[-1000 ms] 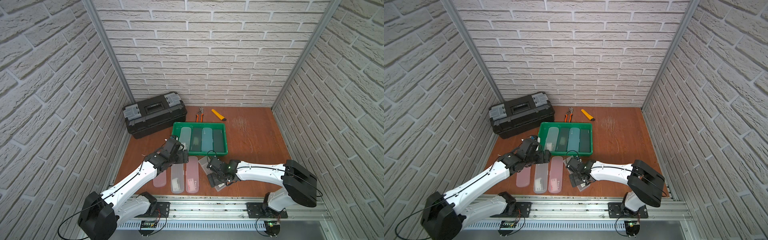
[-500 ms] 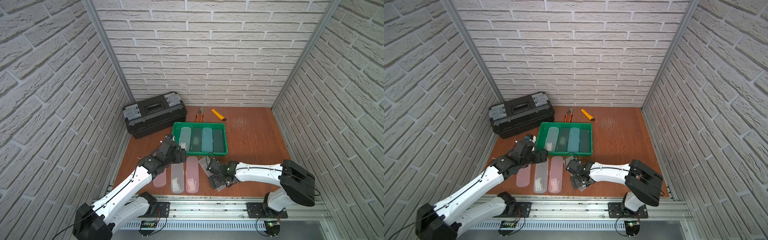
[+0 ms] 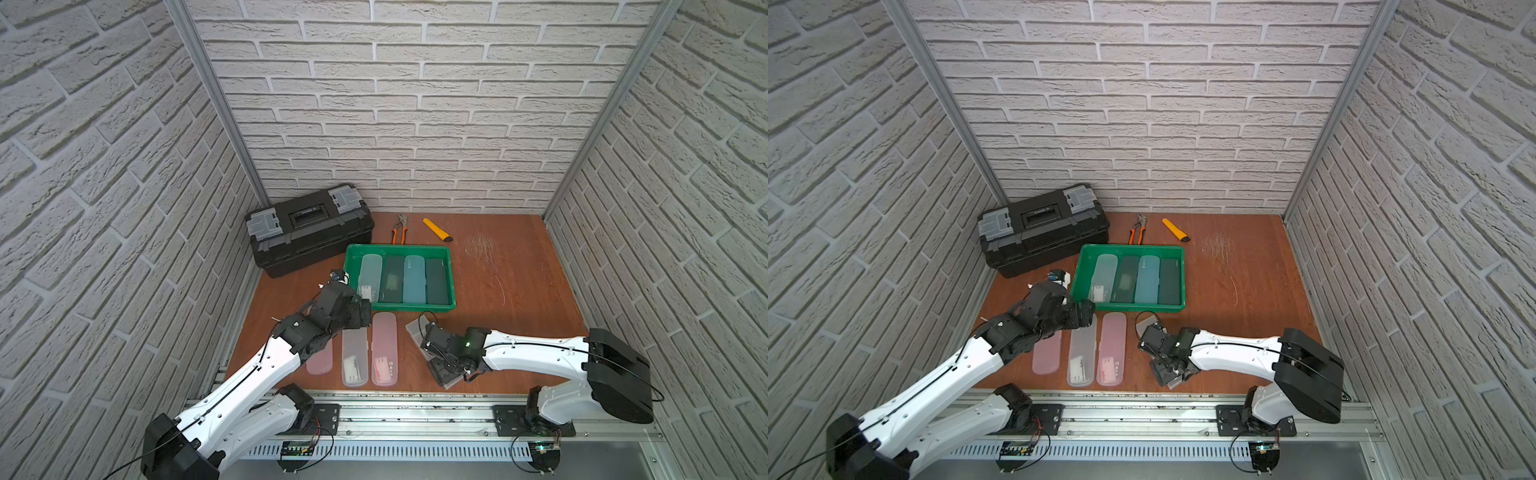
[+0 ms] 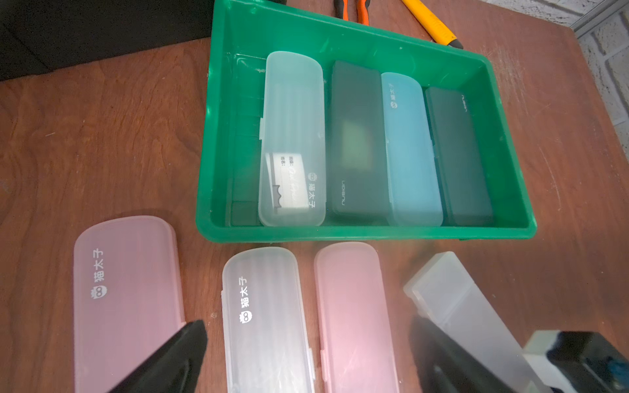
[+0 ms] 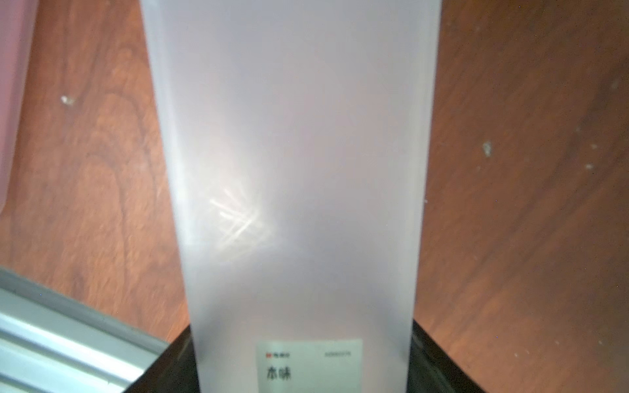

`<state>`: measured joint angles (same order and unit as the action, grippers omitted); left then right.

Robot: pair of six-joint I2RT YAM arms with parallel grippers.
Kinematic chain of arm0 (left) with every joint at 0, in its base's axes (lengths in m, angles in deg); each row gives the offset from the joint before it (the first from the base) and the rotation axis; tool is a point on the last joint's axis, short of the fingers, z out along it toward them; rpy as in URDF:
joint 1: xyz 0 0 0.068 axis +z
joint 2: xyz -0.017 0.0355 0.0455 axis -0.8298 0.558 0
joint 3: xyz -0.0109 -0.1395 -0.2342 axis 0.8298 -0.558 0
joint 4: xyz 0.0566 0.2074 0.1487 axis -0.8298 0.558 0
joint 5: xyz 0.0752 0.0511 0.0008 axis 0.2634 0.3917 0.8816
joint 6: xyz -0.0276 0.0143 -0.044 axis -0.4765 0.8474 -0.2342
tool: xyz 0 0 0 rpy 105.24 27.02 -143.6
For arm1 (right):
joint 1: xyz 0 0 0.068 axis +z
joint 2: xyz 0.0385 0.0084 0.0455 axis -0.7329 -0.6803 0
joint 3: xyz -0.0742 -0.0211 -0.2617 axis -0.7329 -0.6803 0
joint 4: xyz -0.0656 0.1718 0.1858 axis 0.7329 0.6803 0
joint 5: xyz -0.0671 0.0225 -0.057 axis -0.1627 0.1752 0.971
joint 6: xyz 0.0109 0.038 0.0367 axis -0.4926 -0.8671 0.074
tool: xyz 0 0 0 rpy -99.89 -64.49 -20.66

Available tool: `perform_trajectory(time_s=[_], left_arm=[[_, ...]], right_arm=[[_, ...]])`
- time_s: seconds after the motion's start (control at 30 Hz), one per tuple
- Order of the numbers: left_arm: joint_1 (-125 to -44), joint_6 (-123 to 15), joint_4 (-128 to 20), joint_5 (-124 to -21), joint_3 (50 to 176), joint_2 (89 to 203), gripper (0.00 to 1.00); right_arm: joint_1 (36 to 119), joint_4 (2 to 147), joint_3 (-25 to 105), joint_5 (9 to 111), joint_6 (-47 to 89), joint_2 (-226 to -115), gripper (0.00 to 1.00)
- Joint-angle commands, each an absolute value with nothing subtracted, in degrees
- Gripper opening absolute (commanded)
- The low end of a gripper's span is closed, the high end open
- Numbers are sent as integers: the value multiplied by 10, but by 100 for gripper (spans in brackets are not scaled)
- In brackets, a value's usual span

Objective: Put the pencil case into the storage box
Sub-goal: Pick up the pencil case from the center of the board, then place the pencil case at the storage box.

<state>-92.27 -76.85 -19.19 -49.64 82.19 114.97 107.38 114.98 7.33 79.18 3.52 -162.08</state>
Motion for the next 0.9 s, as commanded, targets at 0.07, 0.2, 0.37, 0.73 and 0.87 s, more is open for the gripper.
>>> perform_trajectory(time_s=[0.07, 0.2, 0.37, 0.73, 0.87], left_arm=[[-928, -768, -215, -485, 836, 1142, 99], [-929, -767, -218, -483, 838, 1135, 99], [-929, -746, -241, -497, 840, 1095, 98], [-928, -681, -271, -525, 868, 1069, 99], [-926, -674, -280, -509, 887, 1102, 99]], right_arm=[[1082, 1191, 71, 761, 82, -1566, 61], [1085, 1199, 75, 754, 100, -1542, 54], [1086, 1194, 73, 757, 107, -1508, 51], [1085, 1169, 109, 760, 102, -1454, 45], [1068, 1173, 161, 825, 84, -1464, 46]])
